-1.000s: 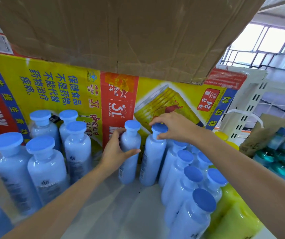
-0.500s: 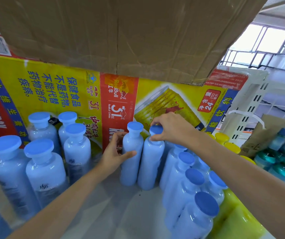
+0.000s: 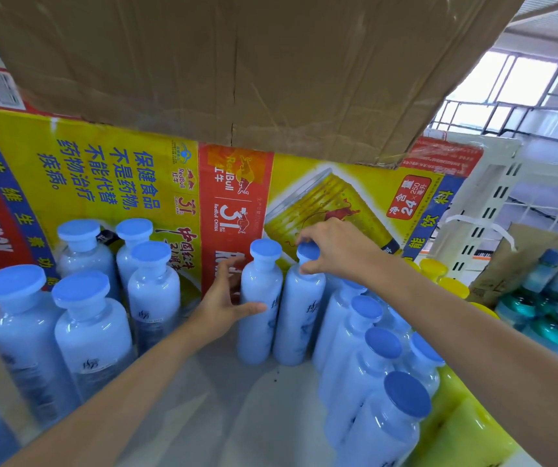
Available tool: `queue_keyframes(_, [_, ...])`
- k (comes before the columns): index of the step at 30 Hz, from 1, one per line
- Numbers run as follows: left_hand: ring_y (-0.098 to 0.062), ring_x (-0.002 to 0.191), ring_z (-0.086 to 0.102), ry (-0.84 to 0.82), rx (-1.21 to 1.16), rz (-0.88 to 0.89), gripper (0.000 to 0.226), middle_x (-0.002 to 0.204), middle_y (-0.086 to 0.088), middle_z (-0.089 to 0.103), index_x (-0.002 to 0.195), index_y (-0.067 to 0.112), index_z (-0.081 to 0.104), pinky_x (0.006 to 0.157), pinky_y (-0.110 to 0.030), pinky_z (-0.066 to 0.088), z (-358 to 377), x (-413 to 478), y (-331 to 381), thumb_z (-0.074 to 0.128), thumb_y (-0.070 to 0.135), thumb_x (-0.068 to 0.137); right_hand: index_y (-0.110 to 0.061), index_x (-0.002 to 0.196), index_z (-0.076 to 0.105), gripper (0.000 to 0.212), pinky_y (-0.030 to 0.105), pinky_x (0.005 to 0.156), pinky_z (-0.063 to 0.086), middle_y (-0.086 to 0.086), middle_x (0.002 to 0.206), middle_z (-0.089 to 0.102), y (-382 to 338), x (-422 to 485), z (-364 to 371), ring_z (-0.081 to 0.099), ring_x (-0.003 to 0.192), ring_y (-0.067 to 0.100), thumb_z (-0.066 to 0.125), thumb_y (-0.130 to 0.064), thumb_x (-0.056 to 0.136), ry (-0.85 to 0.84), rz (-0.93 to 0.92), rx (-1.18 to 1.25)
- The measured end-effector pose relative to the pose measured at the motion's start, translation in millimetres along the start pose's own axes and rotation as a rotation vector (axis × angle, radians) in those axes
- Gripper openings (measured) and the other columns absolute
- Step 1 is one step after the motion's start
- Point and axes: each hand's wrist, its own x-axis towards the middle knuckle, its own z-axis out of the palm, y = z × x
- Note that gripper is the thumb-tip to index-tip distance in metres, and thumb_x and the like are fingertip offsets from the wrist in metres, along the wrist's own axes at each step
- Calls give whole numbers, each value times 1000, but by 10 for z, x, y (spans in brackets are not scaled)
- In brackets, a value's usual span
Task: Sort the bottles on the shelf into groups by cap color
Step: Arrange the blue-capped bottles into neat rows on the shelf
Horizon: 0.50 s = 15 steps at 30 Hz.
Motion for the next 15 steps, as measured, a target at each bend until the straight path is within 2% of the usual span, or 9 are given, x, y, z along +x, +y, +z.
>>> queue_keyframes(2, [-16, 104, 57, -57, -31, -22, 78, 113, 5, 59, 114, 29, 38, 86, -30, 48, -25, 18, -10, 80, 42, 49, -15, 113, 60, 43, 27, 66, 38, 5, 105, 64, -10, 35, 10, 56, 88, 22, 71, -36, 77, 15, 30, -8])
queue_keyframes(5, [-6, 103, 57, -61, -5, -17, 81, 112, 8, 59, 110, 31, 43, 91, -29, 46, -39, 20, -50, 79, 62, 45, -13, 110, 61, 42, 29, 66, 40, 5, 102, 65, -17, 62, 35, 58, 90, 24, 69, -39, 77, 27, 39, -31])
queue_keyframes(7, [1, 99, 58, -16, 21, -5, 75, 111, 11, 60, 109, 34, 46, 89, -26, 47, -29, 0, -44, 78, 60, 46, -15, 113, 60, 45, 29, 70, 40, 4, 107, 63, 10, 47, 41, 57, 96, 23, 70, -40, 77, 10, 13, 1])
queue_keyframes(9, [8, 94, 58, 37, 43, -4, 74, 107, 15, 60, 105, 38, 47, 82, -16, 46, -3, -22, -18, 79, 60, 42, -21, 121, 55, 51, 28, 77, 37, 0, 111, 56, 55, 17, 29, 52, 103, 19, 72, -37, 76, -49, -39, 51])
queue_keyframes(11, [13, 94, 53, 84, 109, 12, 70, 105, 23, 55, 104, 41, 45, 77, -7, 42, 55, -28, -4, 84, 49, 46, -24, 125, 53, 54, 27, 80, 35, -2, 111, 50, 82, -2, 17, 48, 106, 17, 73, -31, 75, -91, -77, 72])
queue_keyframes(13, [13, 92, 50, 142, 158, 26, 67, 101, 26, 53, 105, 34, 44, 74, -7, 40, 98, -9, -18, 88, 27, 55, -24, 125, 53, 51, 26, 82, 35, -1, 118, 52, 91, -8, 14, 49, 110, 18, 71, -28, 78, -74, -90, 58])
queue_keyframes(15, [9, 91, 53, 151, 150, 15, 60, 98, 21, 56, 106, 28, 46, 73, -10, 42, 102, 17, -29, 84, 17, 61, -23, 125, 54, 48, 26, 85, 37, -1, 123, 55, 79, -14, 9, 49, 112, 18, 70, -28, 79, -43, -89, 35])
